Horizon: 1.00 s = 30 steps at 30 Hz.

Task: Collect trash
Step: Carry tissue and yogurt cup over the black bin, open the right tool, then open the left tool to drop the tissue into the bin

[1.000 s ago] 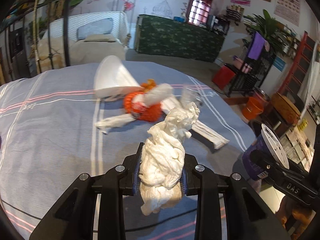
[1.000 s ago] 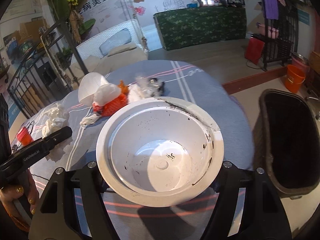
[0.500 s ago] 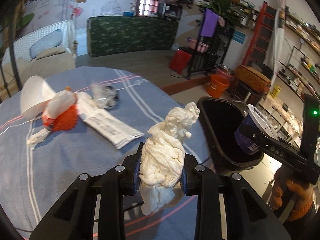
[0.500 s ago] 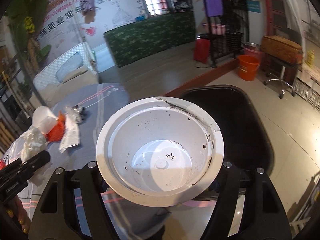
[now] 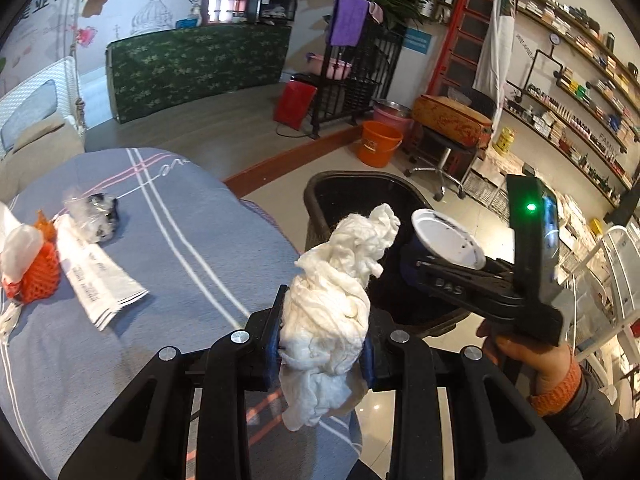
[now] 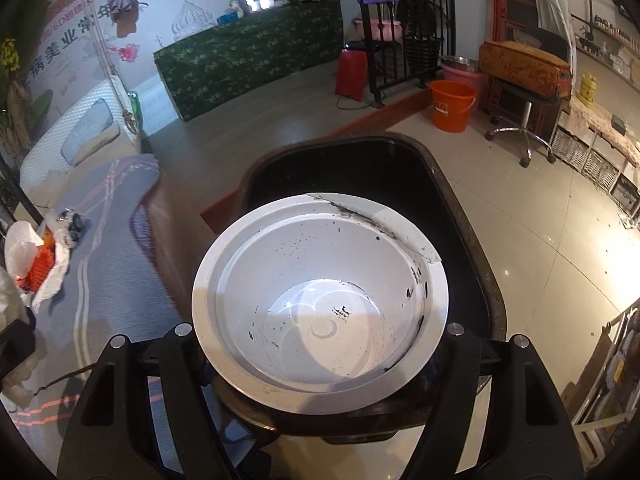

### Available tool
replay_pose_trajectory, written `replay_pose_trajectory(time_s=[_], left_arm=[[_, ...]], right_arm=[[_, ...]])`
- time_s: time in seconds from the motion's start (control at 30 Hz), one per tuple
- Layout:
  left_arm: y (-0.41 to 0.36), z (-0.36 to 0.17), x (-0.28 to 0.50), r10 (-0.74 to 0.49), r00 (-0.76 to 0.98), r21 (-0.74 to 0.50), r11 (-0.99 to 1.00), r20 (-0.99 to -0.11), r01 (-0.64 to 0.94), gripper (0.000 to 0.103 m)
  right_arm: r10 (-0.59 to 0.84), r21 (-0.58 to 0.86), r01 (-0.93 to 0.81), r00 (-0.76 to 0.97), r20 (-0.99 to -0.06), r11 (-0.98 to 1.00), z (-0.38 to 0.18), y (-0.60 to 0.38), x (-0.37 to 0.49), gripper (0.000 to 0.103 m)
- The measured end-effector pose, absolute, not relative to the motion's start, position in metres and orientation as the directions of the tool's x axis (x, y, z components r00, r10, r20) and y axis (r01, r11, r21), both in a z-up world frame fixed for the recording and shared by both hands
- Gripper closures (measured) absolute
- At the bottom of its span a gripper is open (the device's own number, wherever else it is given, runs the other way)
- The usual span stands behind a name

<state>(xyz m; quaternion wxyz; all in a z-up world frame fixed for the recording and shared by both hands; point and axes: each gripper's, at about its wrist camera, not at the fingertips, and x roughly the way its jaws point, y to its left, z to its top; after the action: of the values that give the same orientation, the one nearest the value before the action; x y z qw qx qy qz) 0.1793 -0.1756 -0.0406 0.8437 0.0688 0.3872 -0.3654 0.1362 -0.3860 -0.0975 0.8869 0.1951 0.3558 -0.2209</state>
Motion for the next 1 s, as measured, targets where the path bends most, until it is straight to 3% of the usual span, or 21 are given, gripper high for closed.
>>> replay_pose_trajectory(time_s=[0.2, 1.0], left_arm=[[-0.198, -0.047, 0.180, -0.570, 0.393, -0.165, 0.693, -0.722, 0.702, 0.073], [-0.313, -0.077, 0.187, -0.552, 0.233, -0.175, 0.587, -0.801, 0.791, 0.072]], right_arm=[[-0.240, 0.192, 0.541, 0.625, -0.743, 0.819, -0.112, -0.396, 0.141, 0.022], [-0.406, 0.222, 0.691, 0.620, -0.671, 0.688, -0.075, -0.447, 0.042, 0.020]])
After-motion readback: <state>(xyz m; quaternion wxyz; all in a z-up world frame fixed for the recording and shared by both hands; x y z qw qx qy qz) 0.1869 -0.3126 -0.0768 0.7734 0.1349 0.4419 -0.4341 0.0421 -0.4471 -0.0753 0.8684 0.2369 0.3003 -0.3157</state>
